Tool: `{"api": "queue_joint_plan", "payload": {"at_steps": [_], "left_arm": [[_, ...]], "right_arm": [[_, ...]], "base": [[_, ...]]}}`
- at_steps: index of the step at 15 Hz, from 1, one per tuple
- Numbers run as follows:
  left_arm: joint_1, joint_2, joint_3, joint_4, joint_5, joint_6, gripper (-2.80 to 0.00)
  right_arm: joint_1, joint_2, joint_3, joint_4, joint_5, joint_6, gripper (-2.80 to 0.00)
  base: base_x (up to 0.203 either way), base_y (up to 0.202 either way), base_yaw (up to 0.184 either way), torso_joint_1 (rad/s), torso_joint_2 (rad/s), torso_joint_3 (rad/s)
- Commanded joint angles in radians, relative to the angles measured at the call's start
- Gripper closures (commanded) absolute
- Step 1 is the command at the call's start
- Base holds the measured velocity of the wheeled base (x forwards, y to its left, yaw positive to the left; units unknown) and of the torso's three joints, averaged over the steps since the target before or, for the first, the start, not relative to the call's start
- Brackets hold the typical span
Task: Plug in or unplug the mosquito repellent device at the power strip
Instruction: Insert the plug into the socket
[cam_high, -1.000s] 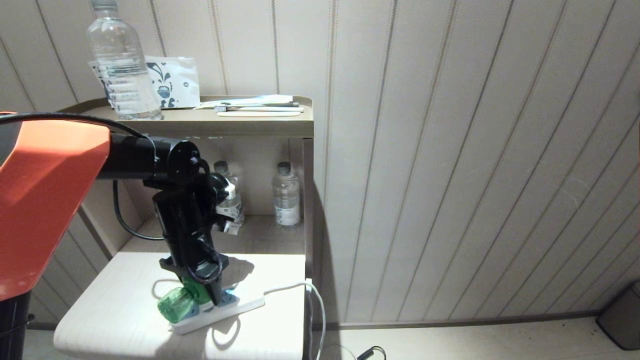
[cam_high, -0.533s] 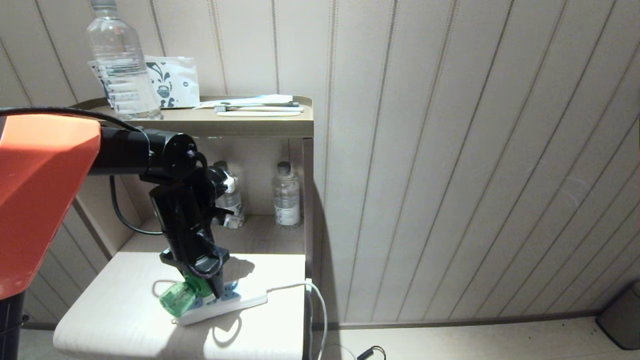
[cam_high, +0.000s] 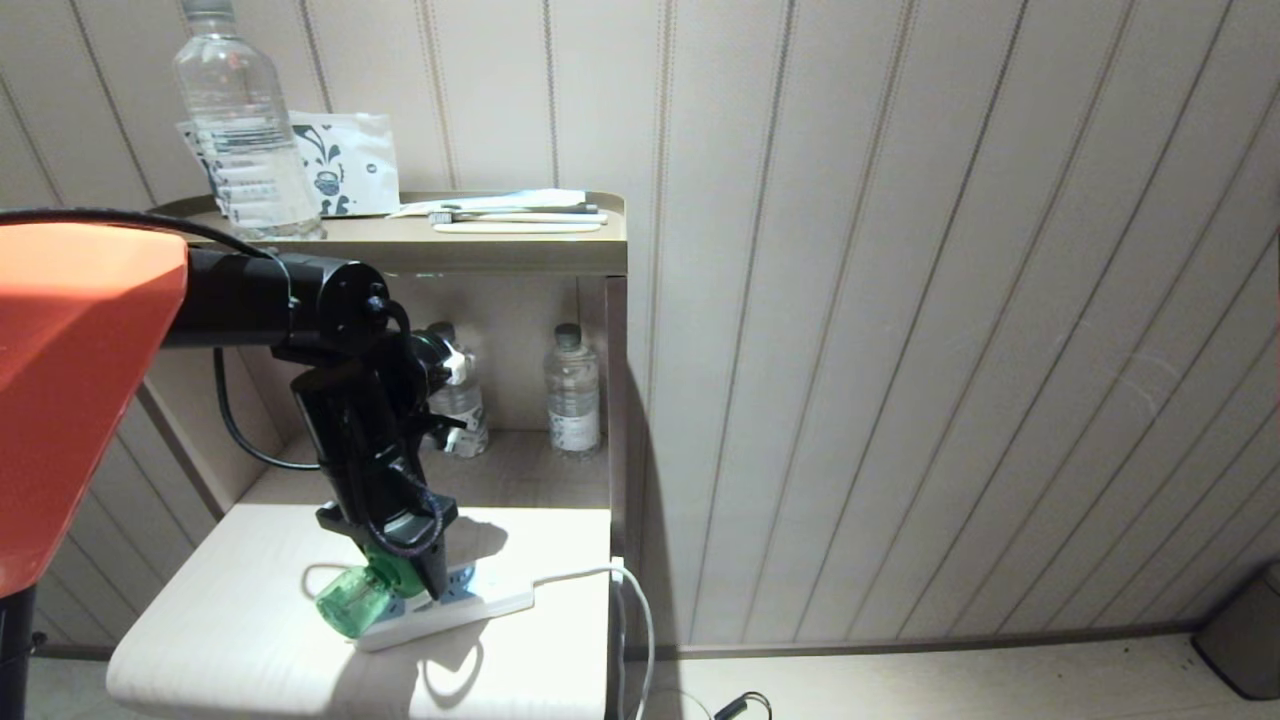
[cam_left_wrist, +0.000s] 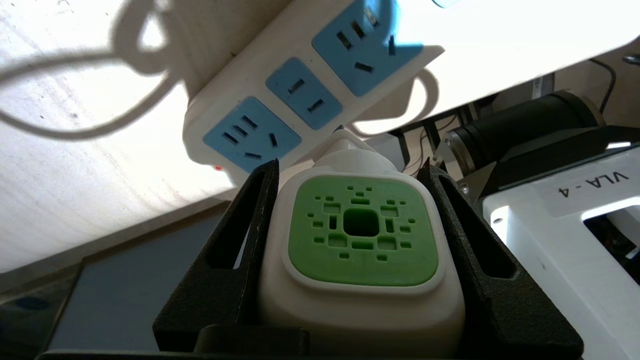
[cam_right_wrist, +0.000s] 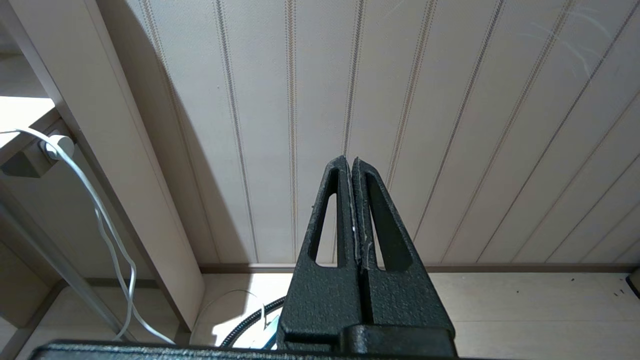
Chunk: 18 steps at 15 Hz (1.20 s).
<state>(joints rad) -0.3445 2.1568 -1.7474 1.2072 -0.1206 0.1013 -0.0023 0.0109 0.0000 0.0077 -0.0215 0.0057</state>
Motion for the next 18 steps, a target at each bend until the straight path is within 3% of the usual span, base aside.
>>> {"api": "queue_joint_plan", "payload": {"at_steps": [1, 18], "left_arm": [[0.001, 0.023, -0.008, 0.002, 0.002, 0.001, 0.00], [0.018, 0.049, -0.057, -0.005, 0.009, 0.020, 0.00]], "right_arm": [[0.001, 0.000, 0.000, 0.000, 0.000, 0.000, 0.00], [0.000, 0.000, 0.000, 0.000, 0.000, 0.000, 0.00]], "base": [[0.000, 0.000, 0.000, 0.000, 0.00, 0.000], [0.000, 0.000, 0.000, 0.000, 0.00, 0.000]]}}
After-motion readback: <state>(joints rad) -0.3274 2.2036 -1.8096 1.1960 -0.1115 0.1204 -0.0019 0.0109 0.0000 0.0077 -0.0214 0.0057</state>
